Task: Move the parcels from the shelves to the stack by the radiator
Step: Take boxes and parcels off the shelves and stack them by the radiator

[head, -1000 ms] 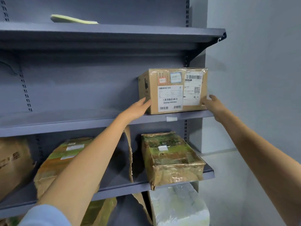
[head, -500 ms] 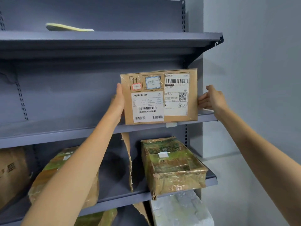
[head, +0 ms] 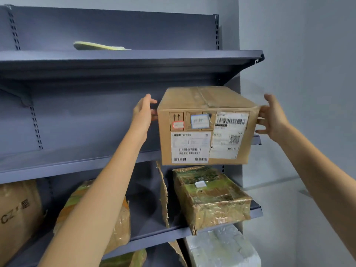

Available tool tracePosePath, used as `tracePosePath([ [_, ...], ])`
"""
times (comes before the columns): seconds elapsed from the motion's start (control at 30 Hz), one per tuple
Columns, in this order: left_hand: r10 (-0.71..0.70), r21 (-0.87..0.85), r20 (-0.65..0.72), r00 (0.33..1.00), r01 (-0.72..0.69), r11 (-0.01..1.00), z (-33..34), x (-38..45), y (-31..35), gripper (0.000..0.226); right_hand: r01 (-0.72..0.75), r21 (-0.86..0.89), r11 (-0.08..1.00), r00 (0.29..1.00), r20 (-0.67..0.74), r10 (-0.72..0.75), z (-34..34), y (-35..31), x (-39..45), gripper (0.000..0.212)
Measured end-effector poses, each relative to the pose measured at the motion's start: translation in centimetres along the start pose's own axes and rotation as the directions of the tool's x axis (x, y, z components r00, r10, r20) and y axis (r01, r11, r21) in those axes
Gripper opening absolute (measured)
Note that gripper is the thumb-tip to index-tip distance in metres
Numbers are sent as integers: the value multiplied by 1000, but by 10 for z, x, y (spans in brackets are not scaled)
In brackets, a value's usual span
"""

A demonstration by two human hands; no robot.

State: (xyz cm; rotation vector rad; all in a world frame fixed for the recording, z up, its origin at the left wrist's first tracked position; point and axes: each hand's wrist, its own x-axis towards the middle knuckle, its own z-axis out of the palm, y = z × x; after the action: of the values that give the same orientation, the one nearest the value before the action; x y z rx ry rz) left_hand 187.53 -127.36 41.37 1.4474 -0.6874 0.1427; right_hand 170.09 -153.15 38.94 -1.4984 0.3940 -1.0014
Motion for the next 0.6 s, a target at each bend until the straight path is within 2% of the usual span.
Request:
tracePosePath([
  [0.07, 15, 3, -12, 1000, -15, 1000, -6, -3, -6, 36, -38, 44, 998, 999, 7, 38, -9, 9, -6, 49],
  [0.13, -3, 75, 126, 992, -7, 997, -4, -15, -7, 35, -111, 32, 993, 988, 114, 106, -4, 14, -22, 52],
  [0.23, -85, 88, 347, 934, 58, 994, 7, -40, -13, 58, -132, -20, 991, 974, 181, 133, 2, 37, -44, 93],
  [0.27, -81, 59, 379, 922, 64, 996, 8, -49, -17, 64, -127, 4, 992, 979, 163, 125, 3, 46, -56, 90],
  [0.33, -45, 32, 408, 912, 35, 999, 8, -67, -27, 69, -102, 27, 994, 989, 106, 99, 3, 63, -82, 59],
  [0.4, -36, 37, 428, 903, 22, 999, 2, -83, -33, 71, -104, 42, 994, 992, 82, 101, 2, 72, -105, 42],
  [0.5, -48, 6, 463, 885, 51, 999, -11, -108, -37, 62, -77, 17, 997, 997, 17, 76, 4, 69, -141, 41],
  [0.6, -99, -3, 505, 858, 117, 993, -23, -129, -43, 69, -92, -33, 995, 996, -22, 92, -4, 61, -176, 43],
])
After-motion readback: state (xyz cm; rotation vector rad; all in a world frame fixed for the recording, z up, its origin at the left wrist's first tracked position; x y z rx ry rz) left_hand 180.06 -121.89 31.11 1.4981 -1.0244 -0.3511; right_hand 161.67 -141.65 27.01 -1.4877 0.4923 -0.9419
